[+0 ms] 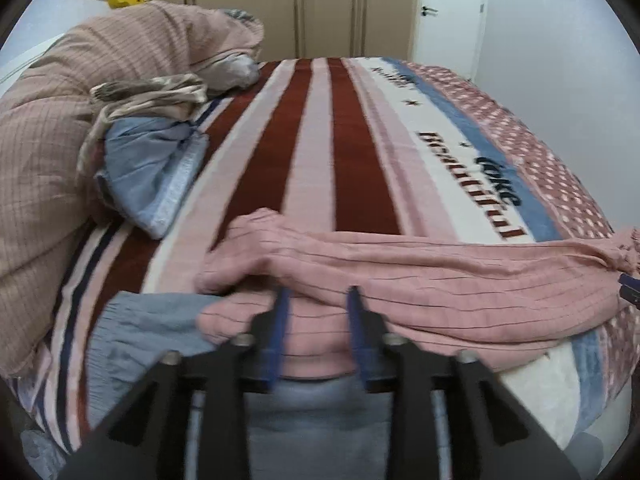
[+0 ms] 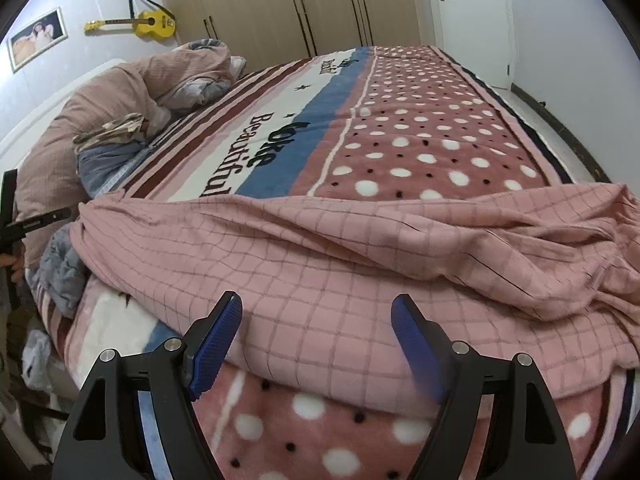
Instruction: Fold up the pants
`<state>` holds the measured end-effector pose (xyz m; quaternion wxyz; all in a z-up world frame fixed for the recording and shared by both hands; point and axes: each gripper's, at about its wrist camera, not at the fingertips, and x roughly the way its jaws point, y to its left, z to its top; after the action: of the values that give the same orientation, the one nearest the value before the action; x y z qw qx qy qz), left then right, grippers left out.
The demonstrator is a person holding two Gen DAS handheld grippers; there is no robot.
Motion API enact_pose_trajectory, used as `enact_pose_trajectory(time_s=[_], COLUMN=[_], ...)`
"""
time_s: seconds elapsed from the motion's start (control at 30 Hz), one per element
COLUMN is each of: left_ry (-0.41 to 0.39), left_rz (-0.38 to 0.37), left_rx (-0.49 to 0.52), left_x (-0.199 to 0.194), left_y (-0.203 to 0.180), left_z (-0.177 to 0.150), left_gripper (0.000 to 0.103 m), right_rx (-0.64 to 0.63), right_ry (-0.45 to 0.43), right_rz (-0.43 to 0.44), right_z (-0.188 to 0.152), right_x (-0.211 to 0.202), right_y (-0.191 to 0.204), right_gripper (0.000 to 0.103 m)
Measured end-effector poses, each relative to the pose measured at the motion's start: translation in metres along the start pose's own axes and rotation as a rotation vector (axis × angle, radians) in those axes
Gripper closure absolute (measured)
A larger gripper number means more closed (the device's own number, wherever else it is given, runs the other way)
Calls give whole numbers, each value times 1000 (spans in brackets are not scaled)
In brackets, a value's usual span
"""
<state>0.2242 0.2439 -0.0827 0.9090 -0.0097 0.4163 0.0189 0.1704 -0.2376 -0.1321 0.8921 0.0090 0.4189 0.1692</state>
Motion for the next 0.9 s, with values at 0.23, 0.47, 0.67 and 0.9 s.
enact_pose_trajectory(time_s=[0.23,0.47,0.67,0.9], left_ry=[-62,-64,-48,-31], left_rz=[-83,-148,-214,-259], left_rx=[27,37,83,132], left_x=[-17,-23,-9,13], left_y=[-60,-129,-191,-242], left_z=[-8,-19,-12,-4], left_gripper=[62,51,48,47], right_rx=[181,257,103,-5], right_ry=[-91,-149,-143,6], right_rz=[-111,-208,-90,-19], right_z=[-35,-65,-30,3], right_x=[-61,-106,-94,-26], right_y=[-67,-131,-133,-138], right_gripper=[29,29,72,83])
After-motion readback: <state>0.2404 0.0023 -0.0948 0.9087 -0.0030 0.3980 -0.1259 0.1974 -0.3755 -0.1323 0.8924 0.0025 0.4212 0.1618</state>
